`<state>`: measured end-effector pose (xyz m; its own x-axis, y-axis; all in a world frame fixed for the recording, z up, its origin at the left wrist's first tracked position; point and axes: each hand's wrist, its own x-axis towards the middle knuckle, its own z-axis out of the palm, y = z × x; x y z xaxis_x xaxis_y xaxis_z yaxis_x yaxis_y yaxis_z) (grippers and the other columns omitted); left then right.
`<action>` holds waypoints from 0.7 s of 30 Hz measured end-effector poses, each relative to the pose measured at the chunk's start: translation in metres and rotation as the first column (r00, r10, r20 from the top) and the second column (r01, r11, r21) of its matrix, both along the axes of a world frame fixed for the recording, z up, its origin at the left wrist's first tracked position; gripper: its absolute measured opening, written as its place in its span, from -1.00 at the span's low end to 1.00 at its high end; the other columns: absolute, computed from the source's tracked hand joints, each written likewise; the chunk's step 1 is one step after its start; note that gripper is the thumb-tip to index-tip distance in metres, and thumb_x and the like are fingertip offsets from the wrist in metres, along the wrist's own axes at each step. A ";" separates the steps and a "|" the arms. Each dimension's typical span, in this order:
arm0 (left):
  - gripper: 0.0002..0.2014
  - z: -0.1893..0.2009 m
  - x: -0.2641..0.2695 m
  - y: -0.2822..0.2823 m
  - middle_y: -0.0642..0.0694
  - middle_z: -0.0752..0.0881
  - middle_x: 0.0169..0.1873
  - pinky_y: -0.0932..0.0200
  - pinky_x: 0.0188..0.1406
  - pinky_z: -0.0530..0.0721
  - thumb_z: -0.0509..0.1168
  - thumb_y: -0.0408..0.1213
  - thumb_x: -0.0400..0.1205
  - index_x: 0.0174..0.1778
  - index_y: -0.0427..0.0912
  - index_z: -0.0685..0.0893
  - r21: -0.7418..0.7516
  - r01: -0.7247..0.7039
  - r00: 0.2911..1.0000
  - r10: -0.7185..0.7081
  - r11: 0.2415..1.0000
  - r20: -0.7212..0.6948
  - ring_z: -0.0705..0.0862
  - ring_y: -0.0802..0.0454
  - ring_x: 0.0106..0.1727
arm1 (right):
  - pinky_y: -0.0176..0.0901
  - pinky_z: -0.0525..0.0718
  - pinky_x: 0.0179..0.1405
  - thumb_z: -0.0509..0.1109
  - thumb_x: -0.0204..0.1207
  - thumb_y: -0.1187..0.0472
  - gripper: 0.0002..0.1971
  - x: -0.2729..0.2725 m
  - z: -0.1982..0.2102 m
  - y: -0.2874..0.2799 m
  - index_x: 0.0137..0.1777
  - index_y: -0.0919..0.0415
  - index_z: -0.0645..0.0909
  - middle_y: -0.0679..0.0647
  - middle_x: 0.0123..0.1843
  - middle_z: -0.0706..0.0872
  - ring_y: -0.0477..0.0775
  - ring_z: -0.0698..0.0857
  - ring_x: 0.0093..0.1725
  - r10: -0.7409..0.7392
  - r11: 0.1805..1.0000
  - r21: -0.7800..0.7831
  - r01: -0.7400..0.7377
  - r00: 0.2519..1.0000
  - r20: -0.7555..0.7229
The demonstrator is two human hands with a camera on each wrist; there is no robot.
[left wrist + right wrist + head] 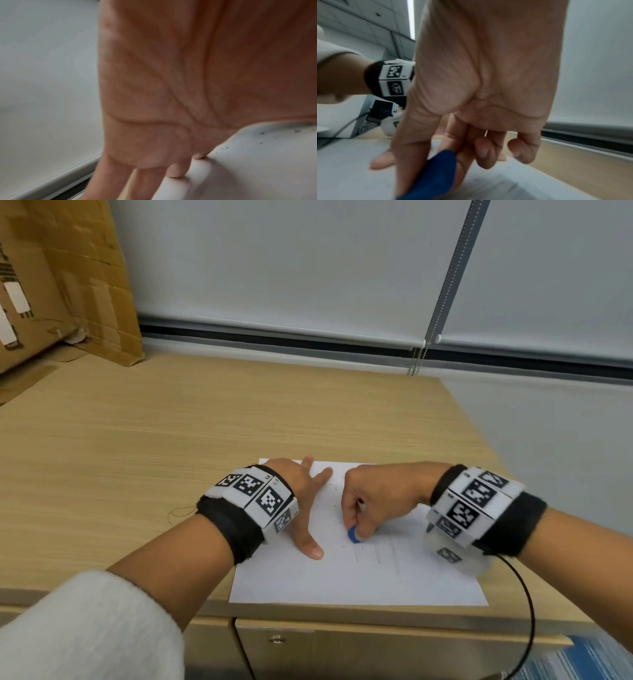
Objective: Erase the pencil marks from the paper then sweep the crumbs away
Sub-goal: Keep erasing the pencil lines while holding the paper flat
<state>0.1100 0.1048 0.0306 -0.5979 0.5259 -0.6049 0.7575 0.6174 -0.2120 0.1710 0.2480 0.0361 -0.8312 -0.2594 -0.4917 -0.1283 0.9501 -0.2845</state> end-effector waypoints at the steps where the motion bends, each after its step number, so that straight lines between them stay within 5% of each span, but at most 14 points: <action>1: 0.36 0.000 0.001 0.000 -0.06 -0.40 0.67 -0.18 0.48 0.39 0.47 0.43 0.25 0.65 0.15 -0.43 0.004 0.004 1.000 -0.004 1.000 -0.005 0.28 -0.18 0.62 | -0.31 0.62 -0.20 0.57 0.37 0.19 -0.87 -0.001 0.001 0.001 -0.11 0.17 0.80 -0.05 -0.16 0.81 -0.17 0.65 -0.25 -0.025 1.000 -0.011 0.024 0.999 -0.026; 4: 0.36 0.000 -0.001 0.002 -0.06 -0.43 0.66 -0.20 0.51 0.38 0.47 0.42 0.26 0.64 0.15 -0.45 -0.007 -0.002 1.000 0.002 1.000 0.007 0.29 -0.16 0.62 | -0.19 0.65 -0.24 0.55 0.37 0.20 -0.92 0.003 -0.002 0.002 -0.19 0.20 0.78 0.01 -0.23 0.80 -0.12 0.62 -0.31 -0.091 0.994 -0.079 0.081 0.988 -0.128; 8: 0.37 0.000 -0.001 0.003 -0.07 -0.47 0.64 -0.20 0.51 0.39 0.49 0.39 0.27 0.63 0.16 -0.47 -0.008 -0.015 1.000 0.015 1.000 0.024 0.23 -0.17 0.65 | -0.16 0.67 -0.15 0.54 0.38 0.19 -0.91 0.016 -0.004 -0.003 -0.16 0.18 0.78 0.01 -0.21 0.80 -0.12 0.64 -0.28 0.000 0.999 -0.047 0.000 1.000 -0.007; 12: 0.37 -0.002 -0.001 0.002 -0.05 -0.45 0.65 -0.19 0.50 0.39 0.49 0.40 0.25 0.63 0.16 -0.46 0.003 -0.010 1.000 0.010 1.000 0.012 0.23 -0.17 0.65 | -0.07 0.71 -0.10 0.55 0.36 0.19 -0.94 0.018 -0.002 -0.002 -0.20 0.15 0.77 -0.05 -0.25 0.78 -0.06 0.68 -0.24 -0.070 0.995 -0.072 0.064 0.993 -0.092; 16: 0.37 -0.002 -0.001 0.002 -0.04 -0.47 0.64 -0.16 0.49 0.40 0.49 0.40 0.25 0.62 0.18 -0.46 -0.002 -0.021 1.000 0.021 1.000 0.009 0.21 -0.17 0.65 | -0.14 0.71 -0.06 0.54 0.40 0.17 -0.86 0.028 -0.002 -0.008 -0.08 0.20 0.78 0.00 -0.16 0.80 -0.03 0.72 -0.17 0.025 0.999 -0.045 -0.024 1.000 0.013; 21: 0.36 -0.001 -0.001 0.002 -0.02 -0.46 0.64 -0.14 0.47 0.41 0.48 0.41 0.26 0.63 0.18 -0.46 -0.006 -0.016 1.000 0.016 1.000 0.005 0.24 -0.16 0.64 | -0.19 0.64 -0.19 0.52 0.40 0.19 -0.89 0.030 -0.006 -0.004 -0.14 0.21 0.77 0.05 -0.21 0.79 -0.10 0.62 -0.28 -0.075 0.993 -0.095 0.068 0.994 -0.074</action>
